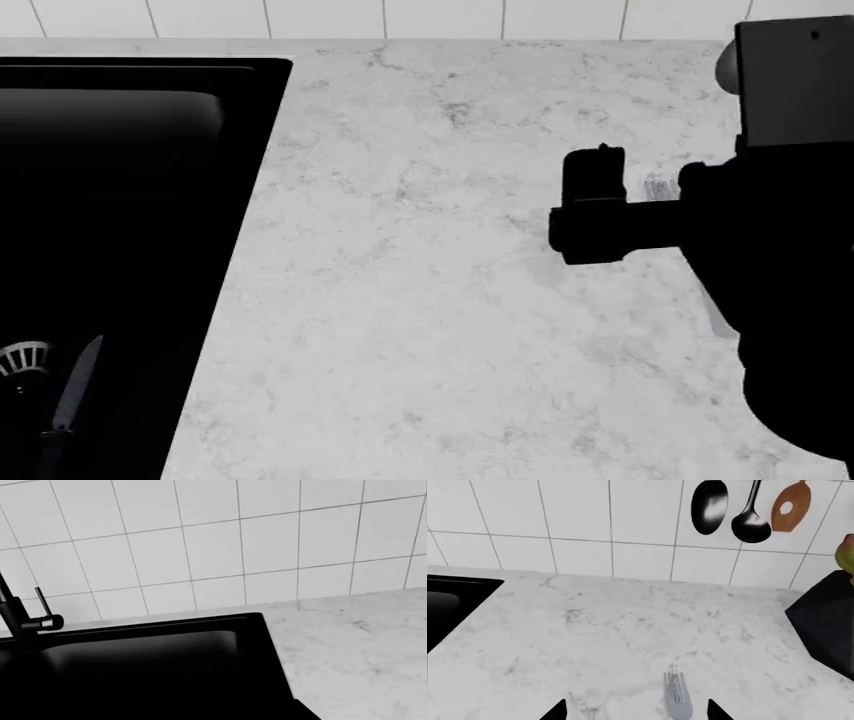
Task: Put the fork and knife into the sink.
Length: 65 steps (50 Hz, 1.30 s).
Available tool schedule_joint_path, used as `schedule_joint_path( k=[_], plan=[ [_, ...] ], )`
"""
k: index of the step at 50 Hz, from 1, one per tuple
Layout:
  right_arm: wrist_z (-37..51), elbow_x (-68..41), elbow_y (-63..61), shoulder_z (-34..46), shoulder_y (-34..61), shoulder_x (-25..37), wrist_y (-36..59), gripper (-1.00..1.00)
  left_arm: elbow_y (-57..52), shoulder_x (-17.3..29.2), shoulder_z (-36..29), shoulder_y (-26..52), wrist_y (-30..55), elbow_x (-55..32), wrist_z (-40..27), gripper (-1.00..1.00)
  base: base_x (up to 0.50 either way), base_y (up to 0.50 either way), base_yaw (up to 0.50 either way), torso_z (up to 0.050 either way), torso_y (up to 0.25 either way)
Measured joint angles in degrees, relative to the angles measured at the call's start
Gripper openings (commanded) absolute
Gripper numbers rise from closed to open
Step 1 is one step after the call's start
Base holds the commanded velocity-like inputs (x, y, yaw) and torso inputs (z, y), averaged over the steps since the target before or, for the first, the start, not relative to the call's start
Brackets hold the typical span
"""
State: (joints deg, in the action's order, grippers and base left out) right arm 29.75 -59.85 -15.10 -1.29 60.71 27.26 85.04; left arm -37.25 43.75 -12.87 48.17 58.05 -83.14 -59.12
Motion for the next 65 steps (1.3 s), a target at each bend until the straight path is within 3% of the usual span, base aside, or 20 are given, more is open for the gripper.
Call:
schedule_joint_path(
  k=[18,45,46,65],
  plan=[
    [-6.14,3.76,18.5,11.49,7.15,4.36,-5.27,1.0,0.34,0.03,-0.5,-0.67,-0.89,1.37,1.63,1.0,0.0,0.0,0.0,0.0,0.0],
    [-13.39,8.36,29.27,18.54,0.78,5.87,-14.83,1.0,0.71,0.11,-1.31,-1.05,-1.44,1.82,2.31,1.0,0.0,0.0,0.0,0.0,0.0],
    [-13.73,8.33,29.21,18.47,0.48,5.97,-15.27,-1.0,0.73,0.09,-1.38,-0.96,-1.4,1.79,2.28,1.0,0.0,0.0,0.0,0.0,-0.011],
    [-14.09,10.66,24.84,19.41,-2.98,6.61,-18.72,-1.0,-0.07,0.65,-1.52,-0.11,-1.01,0.27,0.71,1.0,0.0,0.0,0.0,-0.002,-0.005]
  ],
)
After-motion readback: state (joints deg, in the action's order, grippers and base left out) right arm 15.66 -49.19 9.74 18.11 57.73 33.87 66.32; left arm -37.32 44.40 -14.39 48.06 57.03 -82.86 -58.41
